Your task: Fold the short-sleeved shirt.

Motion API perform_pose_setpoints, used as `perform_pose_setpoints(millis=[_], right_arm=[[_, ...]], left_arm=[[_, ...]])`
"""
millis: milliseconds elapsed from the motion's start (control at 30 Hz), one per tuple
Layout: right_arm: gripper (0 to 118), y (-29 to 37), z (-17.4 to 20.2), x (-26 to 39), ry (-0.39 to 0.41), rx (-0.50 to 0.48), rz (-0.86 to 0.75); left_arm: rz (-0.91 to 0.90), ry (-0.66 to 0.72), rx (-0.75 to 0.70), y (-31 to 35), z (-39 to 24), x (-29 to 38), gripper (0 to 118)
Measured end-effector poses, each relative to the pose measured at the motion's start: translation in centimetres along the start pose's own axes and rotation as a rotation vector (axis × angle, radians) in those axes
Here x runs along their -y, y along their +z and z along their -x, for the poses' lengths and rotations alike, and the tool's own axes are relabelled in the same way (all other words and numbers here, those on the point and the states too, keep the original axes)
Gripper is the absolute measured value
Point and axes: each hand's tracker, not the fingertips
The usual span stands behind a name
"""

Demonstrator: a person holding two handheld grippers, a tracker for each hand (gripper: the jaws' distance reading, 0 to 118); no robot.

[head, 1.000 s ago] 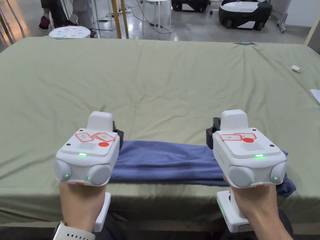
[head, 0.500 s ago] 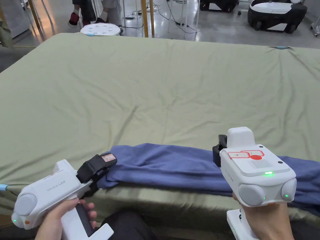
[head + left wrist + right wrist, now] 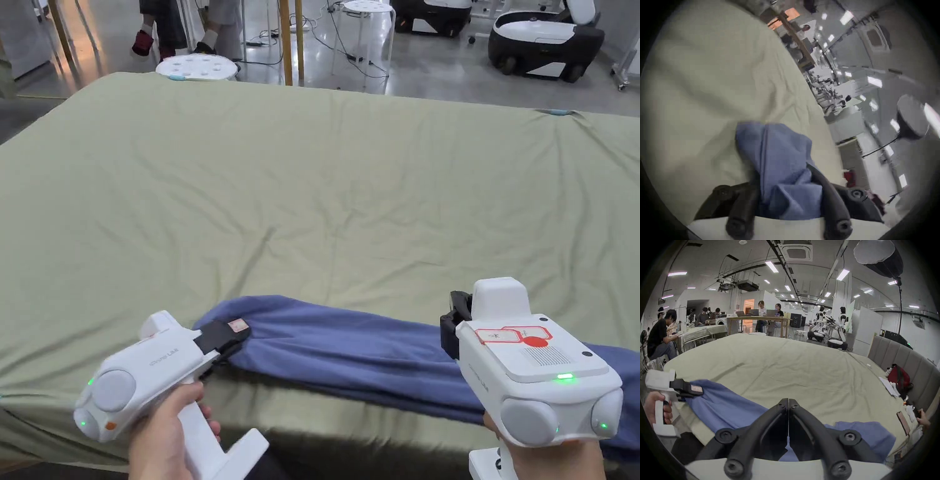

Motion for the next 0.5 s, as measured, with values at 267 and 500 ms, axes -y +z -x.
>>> perform_pose_setpoints(millis=[267,500], right_arm=[[2,-0.1,-0.6,0.9,-0.017,-0.007,0.003],[2,1.0,-2.7,1.8,-0.027,-0.003,0.006]], left_arm=[[-0.131,-0.648,-0.26,3.9,-5.5,-1.9,10],[-0.066,-1.192,-0.118,1.5,-13.5,9.0,10]])
